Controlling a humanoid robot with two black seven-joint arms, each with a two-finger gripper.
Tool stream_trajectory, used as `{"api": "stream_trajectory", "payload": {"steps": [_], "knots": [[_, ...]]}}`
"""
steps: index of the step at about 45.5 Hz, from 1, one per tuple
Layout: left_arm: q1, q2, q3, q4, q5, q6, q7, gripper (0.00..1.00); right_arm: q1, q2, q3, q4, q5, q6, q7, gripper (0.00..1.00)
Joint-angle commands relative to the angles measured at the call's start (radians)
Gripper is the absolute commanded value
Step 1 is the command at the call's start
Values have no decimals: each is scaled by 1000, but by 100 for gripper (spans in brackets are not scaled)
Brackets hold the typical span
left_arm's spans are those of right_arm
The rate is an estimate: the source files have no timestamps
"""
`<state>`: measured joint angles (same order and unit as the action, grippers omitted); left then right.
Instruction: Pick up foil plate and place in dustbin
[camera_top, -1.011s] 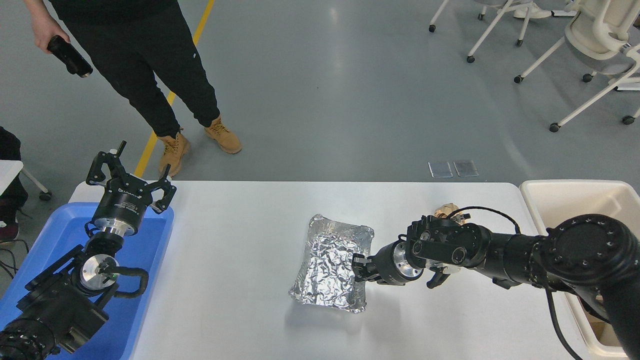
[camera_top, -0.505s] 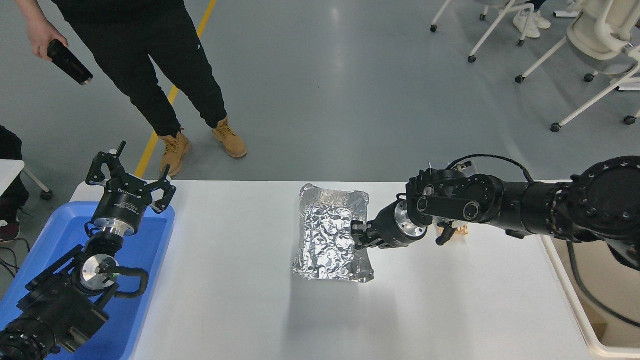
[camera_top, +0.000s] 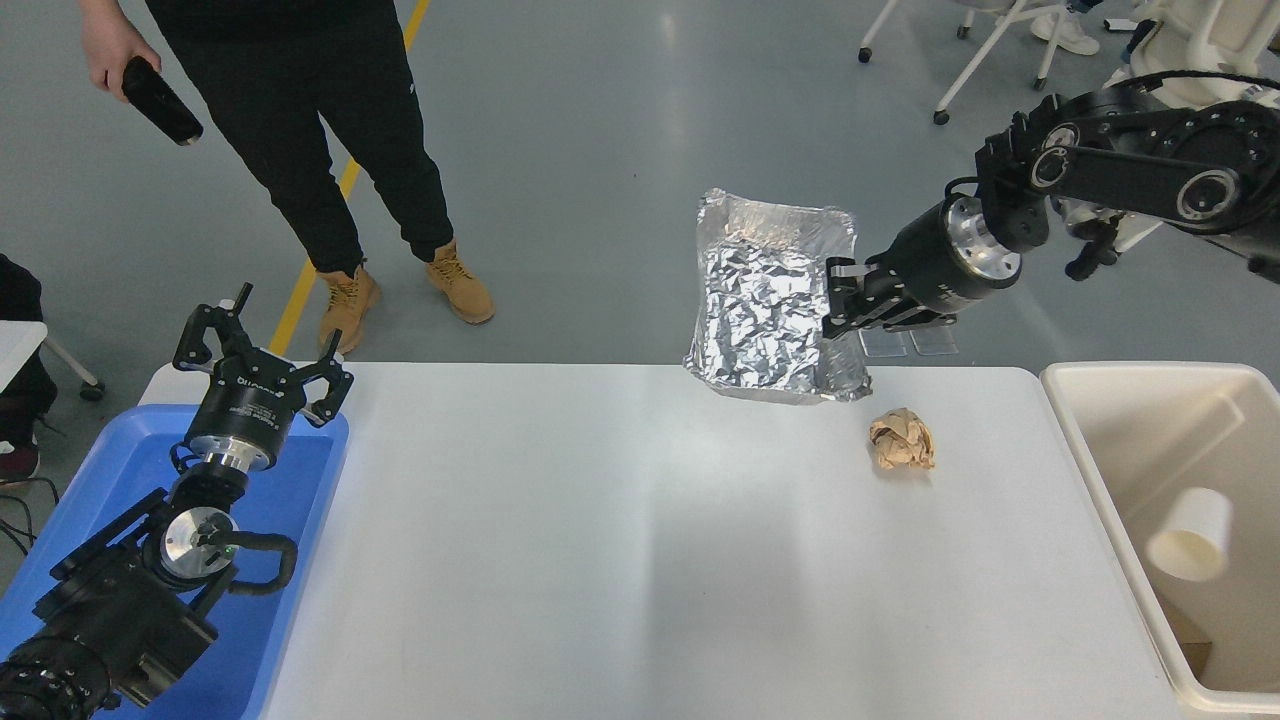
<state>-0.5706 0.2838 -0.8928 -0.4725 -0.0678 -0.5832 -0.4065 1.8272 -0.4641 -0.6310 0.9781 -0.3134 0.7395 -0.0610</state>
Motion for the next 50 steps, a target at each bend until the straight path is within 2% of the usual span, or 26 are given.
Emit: {"api": "stream_trajectory", "payload": {"steps": [1,16,30,38,50], "knots": [[0,0,0,0,0,0,0,99,141,-97,-24,54,-7,46,0,0],[0,0,0,0,0,0,0,99,175,-120,-45,71,-24,46,-2,0],[0,0,0,0,0,0,0,99,107,-128,-47,41,-150,43,-3,0],[0,0,0,0,0,0,0,99,12,-142,-47,-84,-220,-32,-2,0],[0,0,0,0,0,0,0,99,-227,-153,-142,-366,-228,-268,-2,0]]}}
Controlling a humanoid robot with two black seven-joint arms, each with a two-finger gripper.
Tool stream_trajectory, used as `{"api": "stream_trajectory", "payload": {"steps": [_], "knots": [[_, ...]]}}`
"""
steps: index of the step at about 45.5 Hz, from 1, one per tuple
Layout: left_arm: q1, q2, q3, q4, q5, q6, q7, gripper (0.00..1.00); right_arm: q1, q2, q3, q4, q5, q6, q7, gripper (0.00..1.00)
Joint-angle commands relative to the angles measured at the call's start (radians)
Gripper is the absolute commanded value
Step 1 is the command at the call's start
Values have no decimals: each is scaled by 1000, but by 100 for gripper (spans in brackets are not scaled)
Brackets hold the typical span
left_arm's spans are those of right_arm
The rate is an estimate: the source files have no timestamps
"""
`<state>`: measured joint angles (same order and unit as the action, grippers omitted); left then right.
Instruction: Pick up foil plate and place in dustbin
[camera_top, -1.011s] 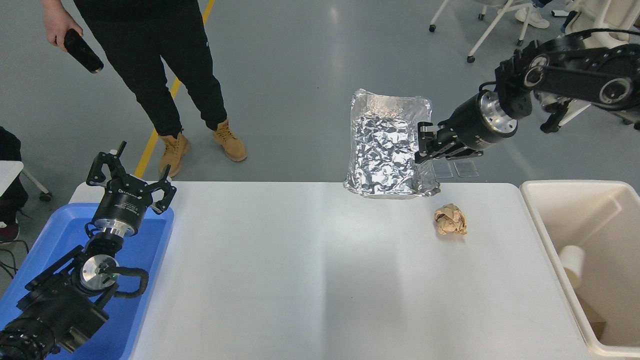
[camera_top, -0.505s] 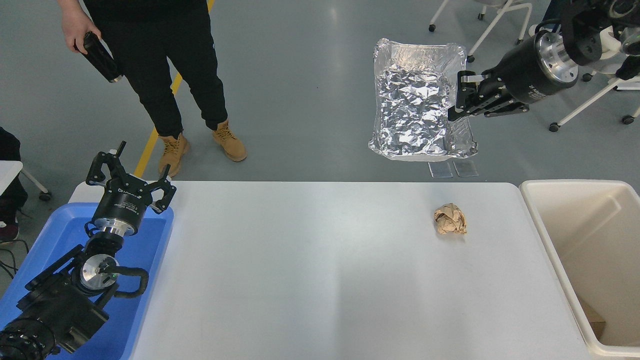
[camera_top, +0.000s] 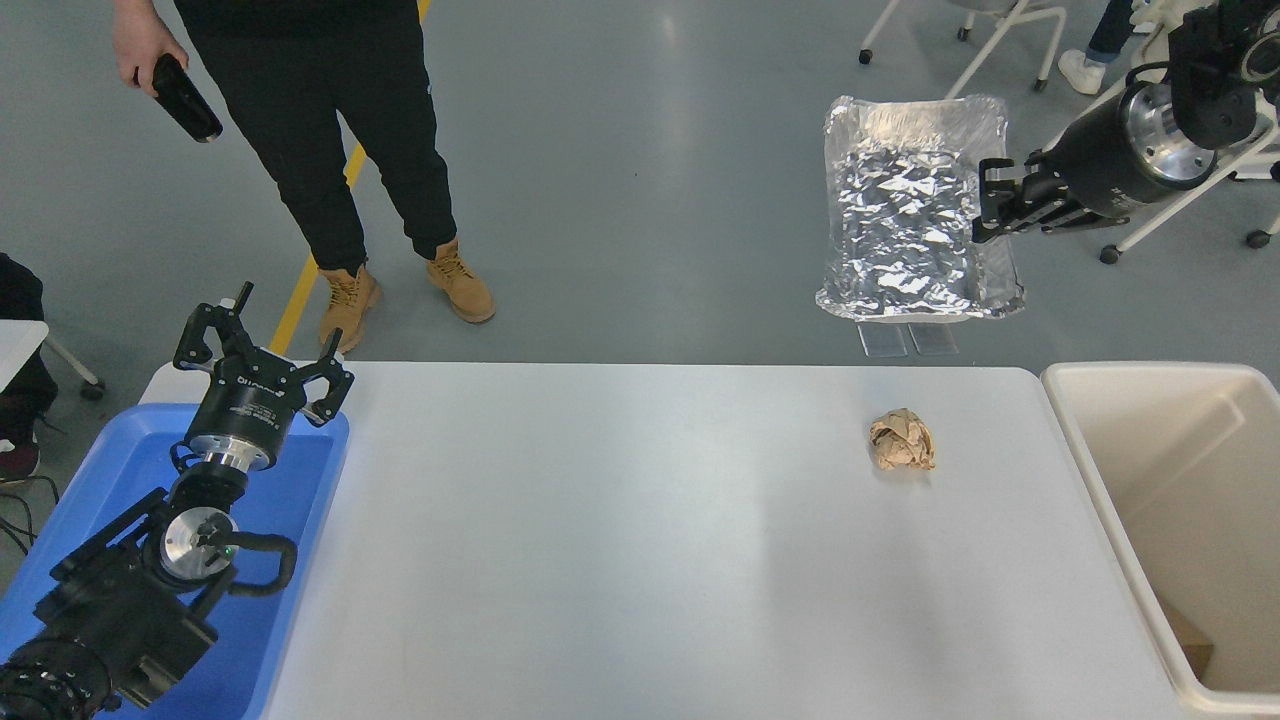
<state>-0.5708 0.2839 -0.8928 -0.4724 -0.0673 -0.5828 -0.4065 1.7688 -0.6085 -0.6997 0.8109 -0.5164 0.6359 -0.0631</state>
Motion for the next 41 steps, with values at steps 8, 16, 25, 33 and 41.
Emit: {"api": "stream_trajectory", "payload": {"steps": [8,16,25,33,41], "knots": [[0,0,0,0,0,0,0,99,-314,-20,-170,-337,-7,-332,-3,0],[0,0,0,0,0,-2,0,99,-446,-40,-173,-440,-2,-375,-3,0],[0,0,0,0,0,0,0,99,-589,-71,-169,-450,59,-456,-3,0],[0,0,0,0,0,0,0,99,-725,-70,-161,-542,179,-502,-4,0],[0,0,0,0,0,-2,0,99,-854,-43,-136,-607,274,-535,-4,0]]}}
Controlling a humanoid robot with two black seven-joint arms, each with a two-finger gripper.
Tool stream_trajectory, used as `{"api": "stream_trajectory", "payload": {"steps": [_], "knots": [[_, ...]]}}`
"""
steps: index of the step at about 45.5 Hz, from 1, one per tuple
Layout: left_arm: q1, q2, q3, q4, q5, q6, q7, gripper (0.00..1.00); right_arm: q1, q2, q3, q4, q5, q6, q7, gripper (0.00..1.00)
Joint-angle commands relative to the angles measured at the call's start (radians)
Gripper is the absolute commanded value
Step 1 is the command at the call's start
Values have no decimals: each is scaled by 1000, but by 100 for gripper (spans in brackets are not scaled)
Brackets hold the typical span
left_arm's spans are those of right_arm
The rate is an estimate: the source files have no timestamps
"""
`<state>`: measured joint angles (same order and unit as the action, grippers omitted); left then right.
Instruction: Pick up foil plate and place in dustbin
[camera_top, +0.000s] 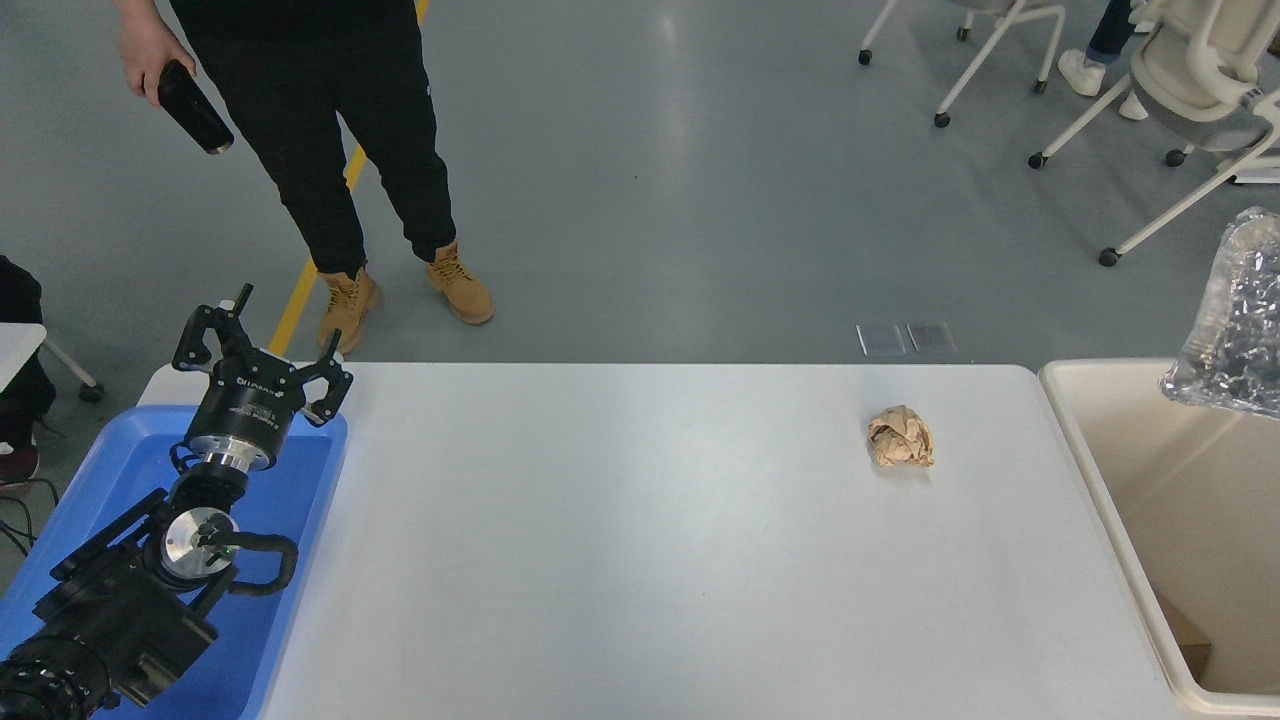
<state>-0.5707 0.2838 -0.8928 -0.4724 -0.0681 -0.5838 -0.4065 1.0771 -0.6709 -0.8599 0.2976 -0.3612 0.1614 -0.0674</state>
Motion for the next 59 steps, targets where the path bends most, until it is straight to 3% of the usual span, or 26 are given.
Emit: {"api": "stream_trajectory", "payload": {"steps": [1,17,35,38,42,45,59], "knots": [[0,0,0,0,1,1,0,99,-178,25,34,-95,119,-65,0,0],[0,0,0,0,1,-1,0,99,-359,117,136,-150,148,-120,-2,0],[0,0,0,0,1,-1,0,99,-390,134,151,-157,173,-128,-2,0],[0,0,0,0,1,-1,0,99,-390,134,151,-157,173,-128,0,33],[0,0,0,0,1,-1,0,99,-390,134,150,-158,183,-129,0,66],[0,0,0,0,1,-1,0,99,-381,134,148,-158,186,-131,0,100],[0,0,0,0,1,-1,0,99,-252,140,133,-135,186,-114,1,100]]}}
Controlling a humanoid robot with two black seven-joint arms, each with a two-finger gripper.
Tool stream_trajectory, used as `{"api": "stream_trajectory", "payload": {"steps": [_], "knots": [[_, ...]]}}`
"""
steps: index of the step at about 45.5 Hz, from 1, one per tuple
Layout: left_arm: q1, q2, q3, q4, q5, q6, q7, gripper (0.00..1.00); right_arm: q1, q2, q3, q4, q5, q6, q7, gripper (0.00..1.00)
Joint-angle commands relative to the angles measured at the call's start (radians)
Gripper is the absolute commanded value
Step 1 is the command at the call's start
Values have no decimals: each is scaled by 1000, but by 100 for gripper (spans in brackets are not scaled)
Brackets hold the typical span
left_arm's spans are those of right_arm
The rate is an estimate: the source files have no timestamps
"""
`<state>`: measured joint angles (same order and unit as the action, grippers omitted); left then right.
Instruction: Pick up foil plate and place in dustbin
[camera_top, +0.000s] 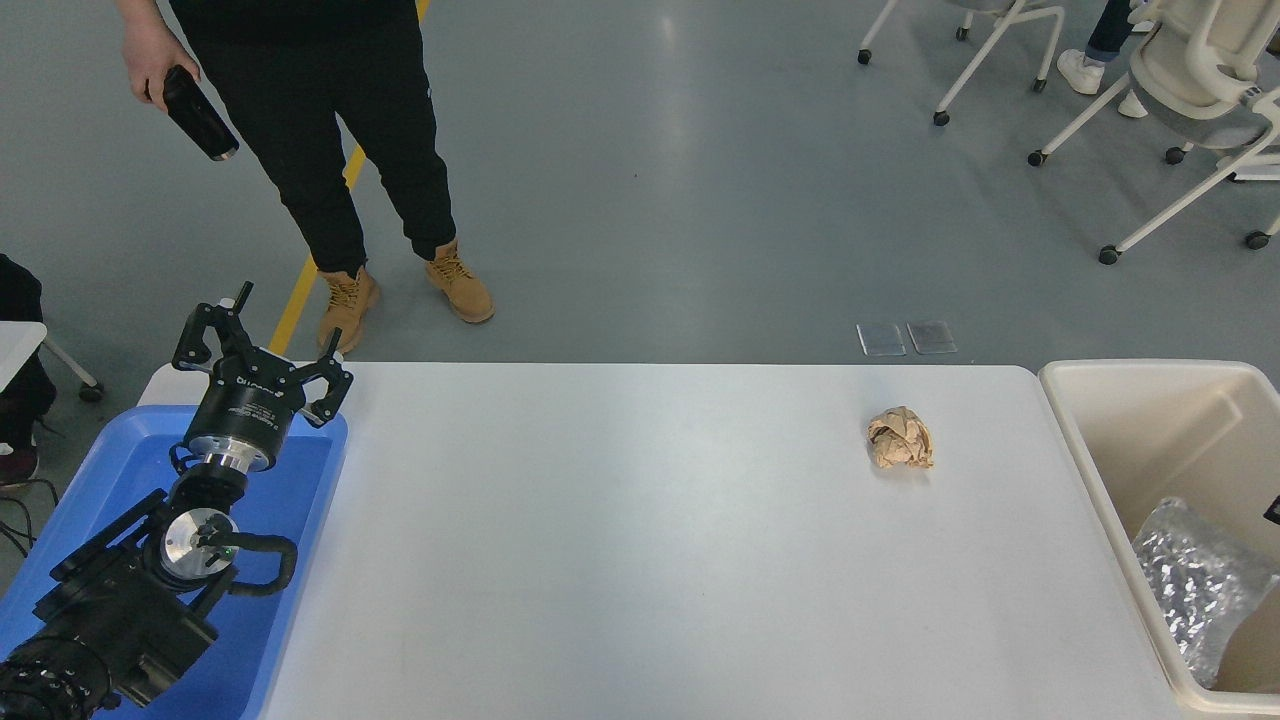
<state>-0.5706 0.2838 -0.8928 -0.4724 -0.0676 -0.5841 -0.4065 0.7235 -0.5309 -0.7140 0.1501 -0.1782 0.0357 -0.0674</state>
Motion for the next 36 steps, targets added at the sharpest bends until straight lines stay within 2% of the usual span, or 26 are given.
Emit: {"api": "stream_trajectory", "payload": {"steps": [1,9,16,25,36], "knots": [[0,0,0,0,0,0,0,99,122,0,-13,13,3,12,1,100],[0,0,0,0,-1,0,0,99,316,-3,-61,58,0,18,6,100],[0,0,0,0,0,0,0,99,565,-3,-208,225,0,53,6,100],[0,0,0,0,0,0,0,99,862,8,-265,497,0,213,3,100],[0,0,0,0,0,0,0,99,1106,17,-295,727,-14,493,-2,100]]}}
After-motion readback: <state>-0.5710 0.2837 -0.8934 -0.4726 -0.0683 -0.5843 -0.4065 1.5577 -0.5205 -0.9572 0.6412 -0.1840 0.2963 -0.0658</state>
